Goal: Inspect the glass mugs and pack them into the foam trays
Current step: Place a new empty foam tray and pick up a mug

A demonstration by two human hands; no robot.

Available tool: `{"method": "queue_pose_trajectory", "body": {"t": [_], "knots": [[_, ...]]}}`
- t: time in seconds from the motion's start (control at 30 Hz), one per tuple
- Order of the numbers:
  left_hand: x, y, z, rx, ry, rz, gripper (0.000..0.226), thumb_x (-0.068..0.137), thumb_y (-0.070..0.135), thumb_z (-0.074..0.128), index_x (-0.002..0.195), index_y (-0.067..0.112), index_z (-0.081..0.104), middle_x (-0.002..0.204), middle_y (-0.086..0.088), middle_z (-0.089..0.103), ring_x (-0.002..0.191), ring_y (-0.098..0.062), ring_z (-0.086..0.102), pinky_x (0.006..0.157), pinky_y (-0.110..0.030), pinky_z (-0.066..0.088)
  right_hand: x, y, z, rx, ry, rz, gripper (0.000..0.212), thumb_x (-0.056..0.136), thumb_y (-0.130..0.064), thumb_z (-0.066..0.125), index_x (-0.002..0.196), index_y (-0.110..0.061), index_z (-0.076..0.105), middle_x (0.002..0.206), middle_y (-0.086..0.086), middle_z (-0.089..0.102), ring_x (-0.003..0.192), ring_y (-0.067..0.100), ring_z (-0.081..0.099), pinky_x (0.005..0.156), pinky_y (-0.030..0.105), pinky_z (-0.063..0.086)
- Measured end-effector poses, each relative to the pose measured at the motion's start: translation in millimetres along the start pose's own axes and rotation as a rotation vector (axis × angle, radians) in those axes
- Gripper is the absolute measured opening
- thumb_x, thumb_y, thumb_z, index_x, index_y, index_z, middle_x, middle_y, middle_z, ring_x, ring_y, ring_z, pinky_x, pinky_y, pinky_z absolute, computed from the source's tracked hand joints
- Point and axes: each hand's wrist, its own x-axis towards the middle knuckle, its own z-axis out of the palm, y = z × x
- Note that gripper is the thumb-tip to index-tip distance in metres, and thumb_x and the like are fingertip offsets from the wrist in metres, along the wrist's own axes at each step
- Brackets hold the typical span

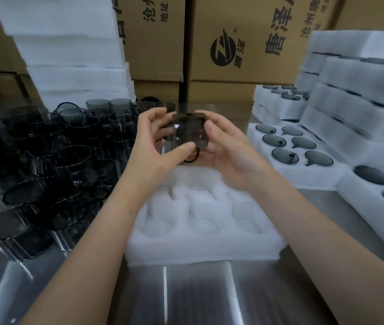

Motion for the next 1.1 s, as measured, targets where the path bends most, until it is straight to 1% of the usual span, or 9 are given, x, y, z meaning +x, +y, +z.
{"method": "queue_pose_trajectory", "body": {"t": [0.07, 0.17, 0.3, 0.43, 0.6, 0.7, 0.8, 0.93, 1.1], "knots": [[0.7, 0.1, -1.3, 0.045, -0.019, -0.011, 0.076, 0.067, 0.024, 0.081, 0.132, 0.031, 0.042, 0.127, 0.001, 0.059, 0.116, -0.014, 0.06, 0.101, -0.04, 0.049, 0.5, 1.3, 0.4, -0.055, 0.073, -0.021, 0.031, 0.086, -0.024, 0.068, 0.116, -0.021, 0.063, 0.111, 0.014, 0.064, 0.09, 0.025, 0.067, 0.073, 0.041, 0.057], [0.9, 1.0, -1.0, 0.19, -0.089, 0.003, 0.071, 0.066, 0.008, 0.086, 0.127, 0.029, 0.056, 0.12, 0.002, 0.059, 0.113, -0.007, 0.058, 0.1, -0.029, 0.049, -0.7, 3.7, 3.0, -0.181, 0.105, -0.049, 0.034, 0.072, -0.028, 0.08, 0.103, -0.024, 0.067, 0.098, 0.007, 0.061, 0.076, 0.019, 0.065, 0.056, 0.029, 0.051], [-0.5, 4.7, 1.6, 0.281, -0.133, 0.044, 0.067, 0.065, 0.005, 0.086, 0.12, 0.031, 0.06, 0.112, 0.01, 0.059, 0.108, 0.001, 0.056, 0.094, -0.013, 0.043, -0.8, 6.0, 3.7, -0.313, 0.181, -0.13, 0.02, 0.067, -0.041, 0.08, 0.081, -0.035, 0.068, 0.084, -0.009, 0.064, 0.075, 0.009, 0.065, 0.058, 0.022, 0.051], [0.3, 5.0, 2.0, 0.297, -0.157, 0.066, 0.07, 0.064, 0.005, 0.086, 0.118, 0.036, 0.056, 0.113, 0.018, 0.059, 0.109, 0.004, 0.055, 0.098, -0.015, 0.042, 0.7, 4.5, 4.7, -0.356, 0.251, -0.155, 0.014, 0.077, -0.041, 0.074, 0.068, -0.036, 0.065, 0.07, -0.012, 0.062, 0.061, 0.002, 0.058, 0.052, 0.017, 0.045], [0.2, 2.0, 2.1, 0.156, -0.145, 0.014, 0.065, 0.069, 0.004, 0.084, 0.123, 0.03, 0.059, 0.121, 0.004, 0.064, 0.117, -0.01, 0.059, 0.105, -0.035, 0.045, 1.8, 2.4, 1.5, -0.081, 0.197, -0.045, 0.017, 0.098, -0.022, 0.054, 0.094, -0.016, 0.07, 0.08, 0.004, 0.069, 0.059, 0.012, 0.062, 0.045, 0.022, 0.045], [0.8, 1.0, 1.1, 0.04, -0.077, -0.028, 0.057, 0.074, 0.002, 0.079, 0.122, 0.026, 0.059, 0.123, -0.002, 0.064, 0.117, -0.012, 0.06, 0.105, -0.035, 0.046, 1.7, -1.3, 0.2, 0.159, 0.037, 0.032, 0.028, 0.101, -0.008, 0.042, 0.114, -0.011, 0.067, 0.099, 0.007, 0.073, 0.076, 0.016, 0.067, 0.054, 0.023, 0.049], [1.4, 1.2, -1.0, -0.013, -0.057, -0.046, 0.051, 0.081, -0.005, 0.071, 0.126, 0.014, 0.058, 0.121, -0.006, 0.065, 0.113, -0.015, 0.063, 0.101, -0.033, 0.049, 1.8, -1.7, -0.9, 0.199, -0.107, 0.033, 0.039, 0.097, -0.003, 0.045, 0.134, -0.006, 0.053, 0.111, 0.011, 0.066, 0.081, 0.015, 0.063, 0.062, 0.023, 0.049], [1.3, 0.2, -0.7, 0.023, -0.055, -0.066, 0.054, 0.078, -0.006, 0.074, 0.126, 0.012, 0.058, 0.122, -0.008, 0.065, 0.113, -0.018, 0.063, 0.102, -0.038, 0.049, 2.2, 0.7, -0.4, 0.129, -0.048, 0.032, 0.039, 0.083, -0.003, 0.062, 0.12, -0.014, 0.061, 0.1, 0.007, 0.069, 0.082, 0.018, 0.066, 0.067, 0.028, 0.052], [-0.6, 0.9, 2.6, 0.154, -0.098, -0.023, 0.062, 0.067, 0.003, 0.083, 0.117, 0.032, 0.062, 0.116, 0.006, 0.067, 0.112, -0.011, 0.063, 0.102, -0.04, 0.049, 1.8, 5.9, 4.3, -0.132, 0.175, -0.018, 0.03, 0.072, -0.02, 0.079, 0.096, -0.018, 0.062, 0.093, 0.009, 0.064, 0.063, 0.013, 0.062, 0.046, 0.023, 0.044]]}}
